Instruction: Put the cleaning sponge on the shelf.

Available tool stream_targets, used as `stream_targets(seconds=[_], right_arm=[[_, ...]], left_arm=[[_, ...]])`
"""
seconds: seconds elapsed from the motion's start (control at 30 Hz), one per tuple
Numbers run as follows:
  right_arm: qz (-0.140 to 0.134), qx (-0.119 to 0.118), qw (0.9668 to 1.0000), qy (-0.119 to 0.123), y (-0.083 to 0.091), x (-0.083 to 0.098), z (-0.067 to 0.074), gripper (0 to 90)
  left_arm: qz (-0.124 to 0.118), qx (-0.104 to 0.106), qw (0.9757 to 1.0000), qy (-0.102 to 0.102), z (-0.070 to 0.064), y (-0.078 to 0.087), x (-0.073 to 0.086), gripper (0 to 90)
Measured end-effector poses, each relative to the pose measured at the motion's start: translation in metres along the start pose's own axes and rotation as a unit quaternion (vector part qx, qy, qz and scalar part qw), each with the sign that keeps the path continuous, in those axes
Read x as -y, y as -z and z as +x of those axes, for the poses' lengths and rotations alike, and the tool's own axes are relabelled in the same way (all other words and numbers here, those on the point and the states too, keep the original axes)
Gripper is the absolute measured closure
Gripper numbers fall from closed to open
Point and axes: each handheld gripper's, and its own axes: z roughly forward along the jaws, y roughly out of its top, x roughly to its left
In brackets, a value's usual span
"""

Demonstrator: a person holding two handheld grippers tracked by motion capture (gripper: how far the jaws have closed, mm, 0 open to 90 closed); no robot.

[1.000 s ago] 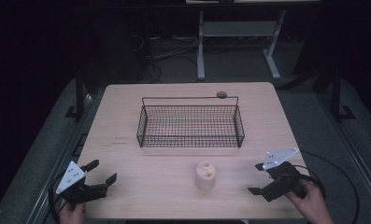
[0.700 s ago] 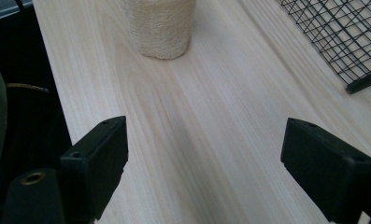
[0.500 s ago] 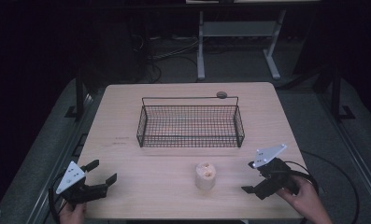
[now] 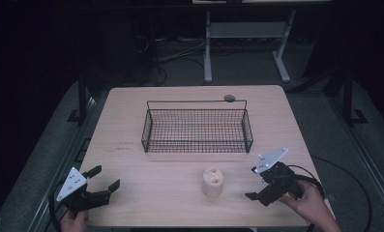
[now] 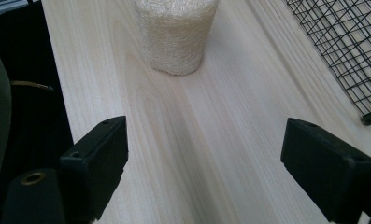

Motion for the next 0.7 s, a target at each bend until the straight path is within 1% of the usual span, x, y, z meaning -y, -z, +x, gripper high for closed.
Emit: stream_targets(seconds=[0.13,0.4,0.53,0.7], right_arm=[[0.004,0.000,1.0000,0.006,-0.001,-0.004,0.000,14.3],[0.013,-0.009,0.9997,0.020,-0.006,-0.013,0.001,14.3],[0.017,-0.013,0.9995,0.023,-0.007,-0.018,0.002,14.3],[0.025,-0.016,0.9988,0.038,-0.011,-0.026,0.003,14.3]], left_arm=[[0.000,0.000,1.0000,0.000,0.000,0.000,0.000,14.1],[-0.001,0.001,1.0000,-0.001,0.000,0.000,0.000,14.1],[-0.001,0.000,1.0000,-0.001,0.000,0.001,0.000,14.1],[-0.001,0.000,1.0000,-0.001,0.000,0.000,0.000,14.1]])
